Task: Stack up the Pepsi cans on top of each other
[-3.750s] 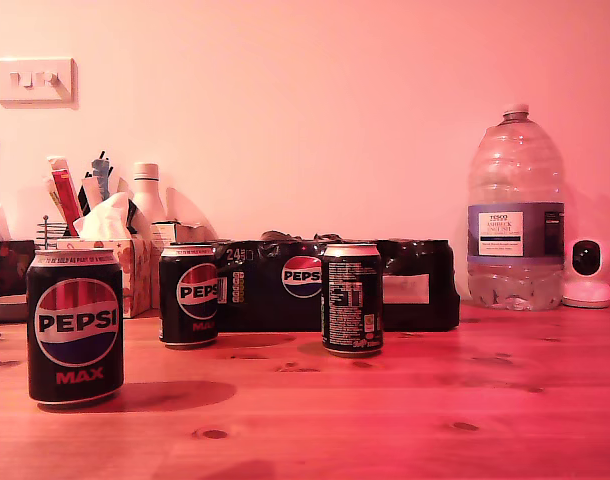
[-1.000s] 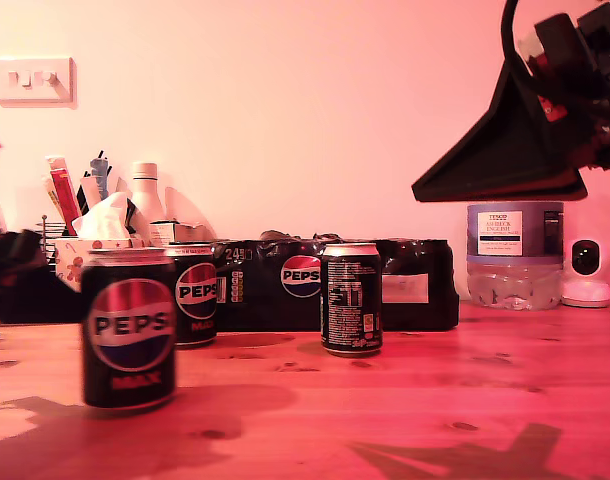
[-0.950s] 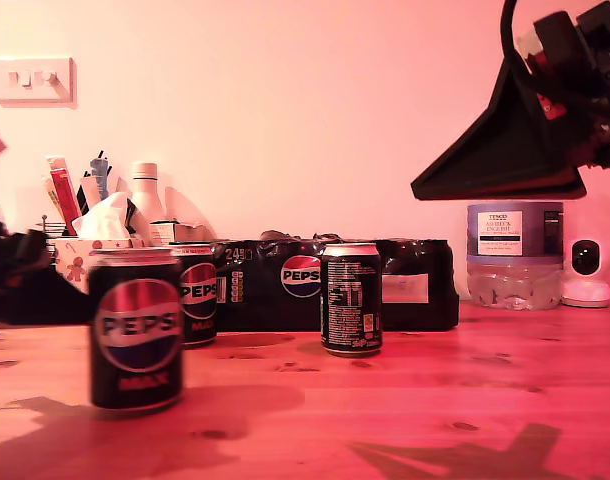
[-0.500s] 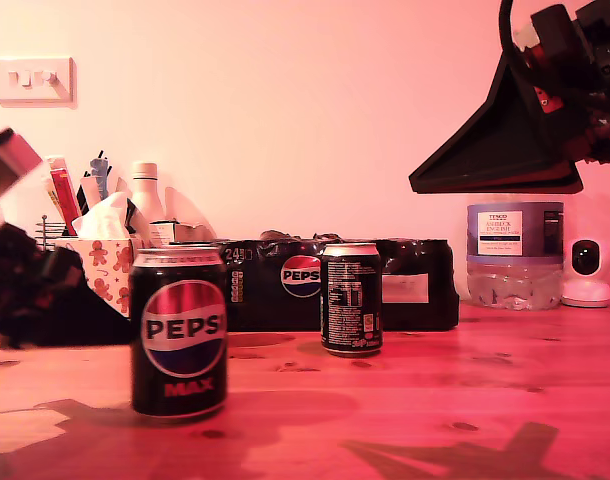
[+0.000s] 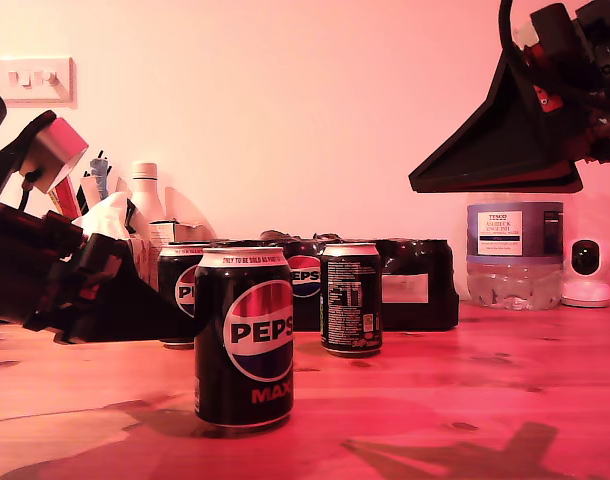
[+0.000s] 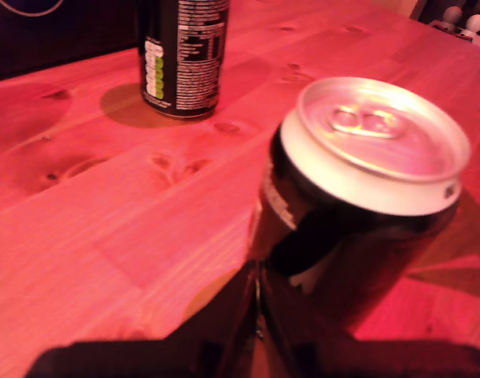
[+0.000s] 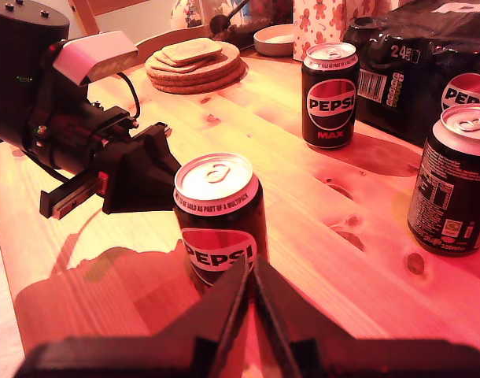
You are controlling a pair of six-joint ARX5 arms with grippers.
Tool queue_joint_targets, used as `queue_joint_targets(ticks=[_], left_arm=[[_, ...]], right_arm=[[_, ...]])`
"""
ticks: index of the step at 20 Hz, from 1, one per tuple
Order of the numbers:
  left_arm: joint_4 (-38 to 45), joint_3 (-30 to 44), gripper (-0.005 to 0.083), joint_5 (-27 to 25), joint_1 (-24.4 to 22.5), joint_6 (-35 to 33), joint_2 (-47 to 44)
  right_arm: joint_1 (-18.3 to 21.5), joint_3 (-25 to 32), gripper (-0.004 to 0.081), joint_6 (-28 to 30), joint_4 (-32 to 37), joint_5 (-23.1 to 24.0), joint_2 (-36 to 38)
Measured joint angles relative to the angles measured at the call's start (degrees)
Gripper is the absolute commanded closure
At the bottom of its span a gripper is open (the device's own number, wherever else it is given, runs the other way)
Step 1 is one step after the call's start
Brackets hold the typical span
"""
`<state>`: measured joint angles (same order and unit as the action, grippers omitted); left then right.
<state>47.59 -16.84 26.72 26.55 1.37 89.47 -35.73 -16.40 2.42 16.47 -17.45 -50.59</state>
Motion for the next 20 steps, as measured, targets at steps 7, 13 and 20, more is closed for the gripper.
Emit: queue_joint_targets(ticks=[7,13,20], left_arm=[[0.35,0.0,0.0795,-2.19,-5.55,-0.04,0.0],[0.15,0.0,0.0795,-1.09,-6.82,-0.04,0.0],[0.13,-0.02,0.0795,0.02,-6.82,-0.02,0.0]], right_arm=[[0.0,0.0,0.0781,0.0,-0.09,3.96,0.0],[1.73,0.0,0.0305,2.21,2.1,10.58,-3.1],[1.62,0.02,0.0052,-5.53,7.32,17.03,-16.55]])
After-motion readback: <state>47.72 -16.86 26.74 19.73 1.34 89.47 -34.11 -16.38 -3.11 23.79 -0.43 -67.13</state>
